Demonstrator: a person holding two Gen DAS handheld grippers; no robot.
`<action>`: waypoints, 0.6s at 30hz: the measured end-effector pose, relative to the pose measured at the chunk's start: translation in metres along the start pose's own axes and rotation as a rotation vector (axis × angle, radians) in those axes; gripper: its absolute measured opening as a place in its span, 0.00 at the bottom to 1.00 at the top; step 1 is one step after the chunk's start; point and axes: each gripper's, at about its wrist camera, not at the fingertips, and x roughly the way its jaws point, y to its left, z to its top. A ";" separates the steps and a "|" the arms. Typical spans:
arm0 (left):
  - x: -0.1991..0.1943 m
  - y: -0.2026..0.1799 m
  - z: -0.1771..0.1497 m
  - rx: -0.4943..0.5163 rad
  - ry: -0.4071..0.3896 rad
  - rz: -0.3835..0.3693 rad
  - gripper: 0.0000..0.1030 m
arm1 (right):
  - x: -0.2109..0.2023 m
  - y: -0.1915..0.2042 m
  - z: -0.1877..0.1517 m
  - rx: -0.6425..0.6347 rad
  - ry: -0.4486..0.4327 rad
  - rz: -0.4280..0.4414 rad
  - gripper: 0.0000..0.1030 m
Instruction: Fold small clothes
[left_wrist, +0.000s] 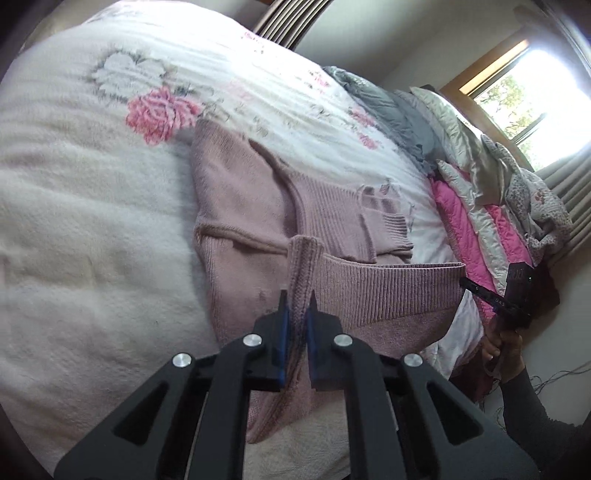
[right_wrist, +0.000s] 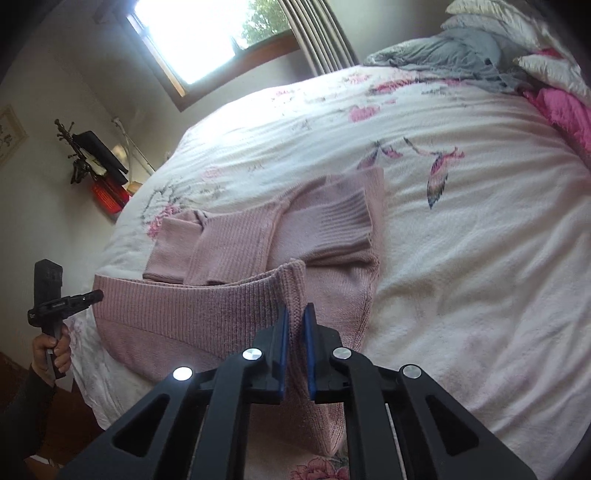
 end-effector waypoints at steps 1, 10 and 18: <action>-0.008 -0.005 0.005 0.011 -0.018 -0.005 0.06 | -0.008 0.005 0.005 -0.009 -0.022 -0.002 0.07; -0.029 -0.034 0.086 0.084 -0.091 0.000 0.06 | -0.031 0.026 0.087 -0.045 -0.132 -0.017 0.07; 0.032 -0.011 0.169 0.025 -0.014 0.062 0.06 | 0.036 -0.005 0.148 0.041 -0.070 -0.086 0.07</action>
